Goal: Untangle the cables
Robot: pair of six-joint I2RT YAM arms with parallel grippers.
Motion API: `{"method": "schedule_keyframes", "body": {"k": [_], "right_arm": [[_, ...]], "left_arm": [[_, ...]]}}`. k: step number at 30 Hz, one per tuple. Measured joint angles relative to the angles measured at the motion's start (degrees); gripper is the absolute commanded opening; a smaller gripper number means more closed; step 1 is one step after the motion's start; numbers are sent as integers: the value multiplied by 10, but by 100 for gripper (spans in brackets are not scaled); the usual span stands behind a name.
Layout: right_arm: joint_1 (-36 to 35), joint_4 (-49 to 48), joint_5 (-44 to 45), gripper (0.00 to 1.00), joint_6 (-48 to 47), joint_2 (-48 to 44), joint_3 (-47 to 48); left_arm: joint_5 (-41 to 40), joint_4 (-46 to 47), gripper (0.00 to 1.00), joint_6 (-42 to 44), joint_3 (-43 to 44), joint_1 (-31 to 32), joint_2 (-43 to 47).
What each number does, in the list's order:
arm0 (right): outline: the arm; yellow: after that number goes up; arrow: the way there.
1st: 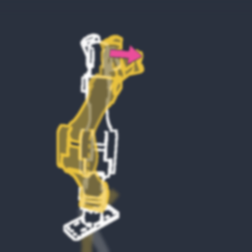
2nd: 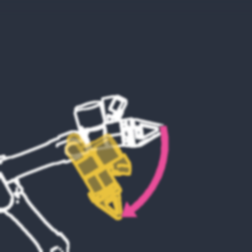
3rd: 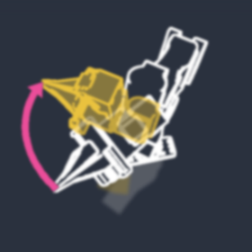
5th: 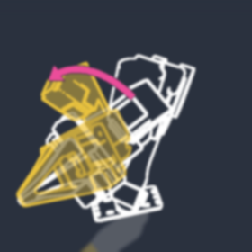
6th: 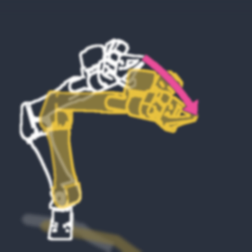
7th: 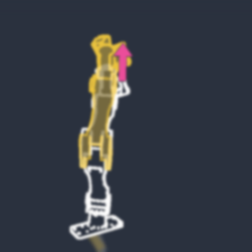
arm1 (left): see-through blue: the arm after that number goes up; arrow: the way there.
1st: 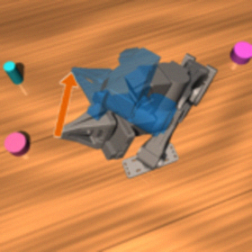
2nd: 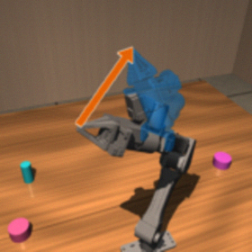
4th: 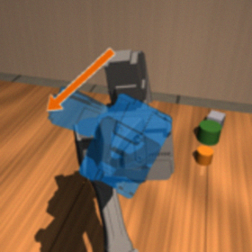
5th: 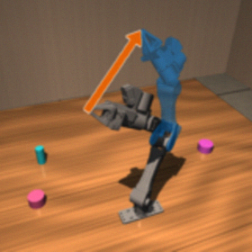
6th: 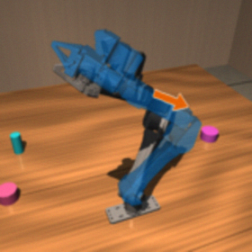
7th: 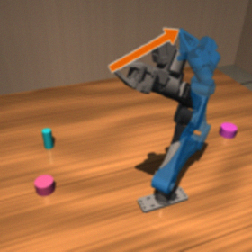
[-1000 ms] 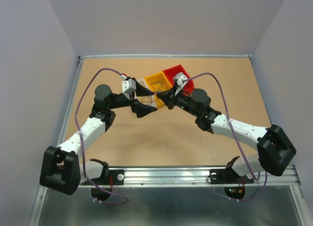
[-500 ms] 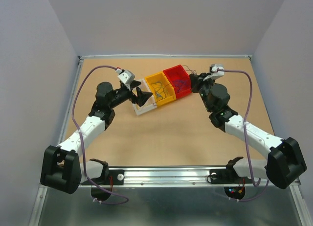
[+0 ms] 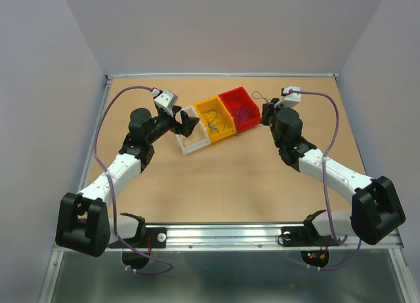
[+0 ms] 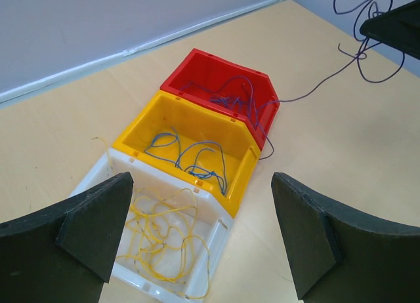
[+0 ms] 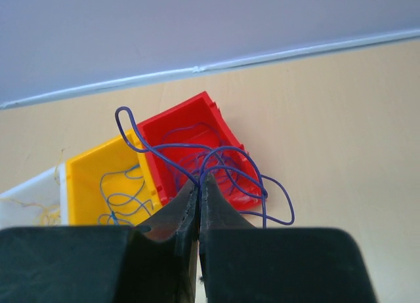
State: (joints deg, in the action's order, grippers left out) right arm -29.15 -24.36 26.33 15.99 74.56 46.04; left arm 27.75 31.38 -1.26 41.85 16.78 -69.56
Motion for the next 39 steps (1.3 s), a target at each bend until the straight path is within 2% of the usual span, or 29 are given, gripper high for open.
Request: {"method": "schedule_keyframes", "body": {"k": [9,15,24,30,39], "right_arm": [[3,23,26,1,-51,3,113],[3,29,33,1,-80,39,205],[4,49,48,1,-102,113,247],[14,56,53,1,-103,113,267],[17,73,47,1,-121,103,410]], "left_arm": [[-4,5,99,19,0,0,-5],[-6,19,99,24,-2,0,0],[-8,28,99,26,-2,0,5],[-8,28,99,26,-2,0,5],[-8,31,99,26,-2,0,4]]}}
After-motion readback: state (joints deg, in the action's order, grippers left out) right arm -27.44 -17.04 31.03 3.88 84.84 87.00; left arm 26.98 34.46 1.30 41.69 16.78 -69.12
